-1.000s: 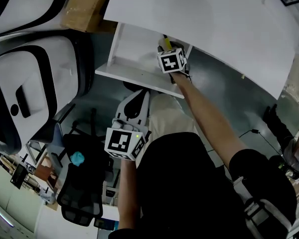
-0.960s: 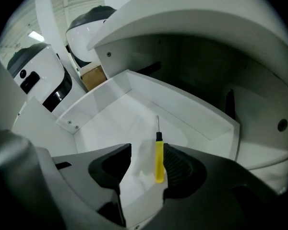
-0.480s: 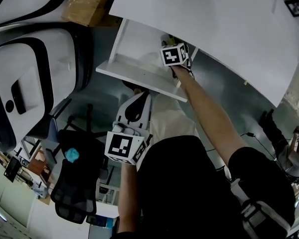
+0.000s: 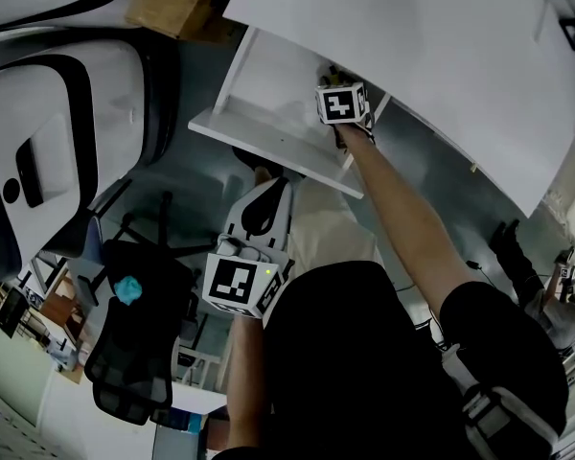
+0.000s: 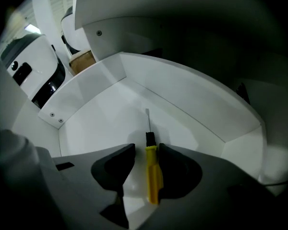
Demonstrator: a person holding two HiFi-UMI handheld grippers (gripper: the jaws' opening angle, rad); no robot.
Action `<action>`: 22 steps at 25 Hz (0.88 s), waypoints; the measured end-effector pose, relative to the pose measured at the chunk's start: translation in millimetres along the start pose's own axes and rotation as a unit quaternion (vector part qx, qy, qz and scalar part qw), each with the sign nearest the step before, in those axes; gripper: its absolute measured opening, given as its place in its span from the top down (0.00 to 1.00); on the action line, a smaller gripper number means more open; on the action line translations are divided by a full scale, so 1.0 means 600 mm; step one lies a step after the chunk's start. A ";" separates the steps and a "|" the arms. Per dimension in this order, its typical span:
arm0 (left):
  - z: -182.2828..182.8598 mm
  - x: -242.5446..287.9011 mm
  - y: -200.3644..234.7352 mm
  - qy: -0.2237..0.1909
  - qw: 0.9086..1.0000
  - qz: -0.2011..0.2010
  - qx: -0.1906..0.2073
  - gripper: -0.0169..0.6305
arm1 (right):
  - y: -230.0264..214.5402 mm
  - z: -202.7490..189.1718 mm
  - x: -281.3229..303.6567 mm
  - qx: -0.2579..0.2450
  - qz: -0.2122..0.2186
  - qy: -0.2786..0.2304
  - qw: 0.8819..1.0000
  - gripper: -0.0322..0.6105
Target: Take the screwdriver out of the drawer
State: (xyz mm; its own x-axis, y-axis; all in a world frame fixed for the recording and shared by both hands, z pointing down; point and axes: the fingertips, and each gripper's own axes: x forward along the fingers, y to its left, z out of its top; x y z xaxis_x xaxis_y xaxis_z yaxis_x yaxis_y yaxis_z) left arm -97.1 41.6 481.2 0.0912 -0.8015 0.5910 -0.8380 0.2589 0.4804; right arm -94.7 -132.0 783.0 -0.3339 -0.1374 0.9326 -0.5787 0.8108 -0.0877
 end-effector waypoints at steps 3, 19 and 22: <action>0.006 -0.005 0.007 -0.017 1.000 0.009 -0.013 0.94 | 0.014 -0.002 0.001 -0.018 0.003 -0.002 1.000 0.78; -0.005 -0.041 0.019 -0.021 1.000 0.020 -0.012 0.94 | 0.039 0.005 -0.025 -0.096 -0.011 -0.009 0.995 0.81; -0.004 -0.051 0.016 -0.026 0.999 0.019 -0.008 0.94 | 0.060 0.007 -0.045 -0.110 0.003 -0.018 0.994 0.81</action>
State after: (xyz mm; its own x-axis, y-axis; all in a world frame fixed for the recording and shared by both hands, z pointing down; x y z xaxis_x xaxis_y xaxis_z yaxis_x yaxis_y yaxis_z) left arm -106.9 70.2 469.3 0.0315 -0.8181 0.5743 -0.8315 0.2974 0.4693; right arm -109.3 -101.5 753.4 -0.3658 -0.1503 0.9185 -0.4020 0.9156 -0.0103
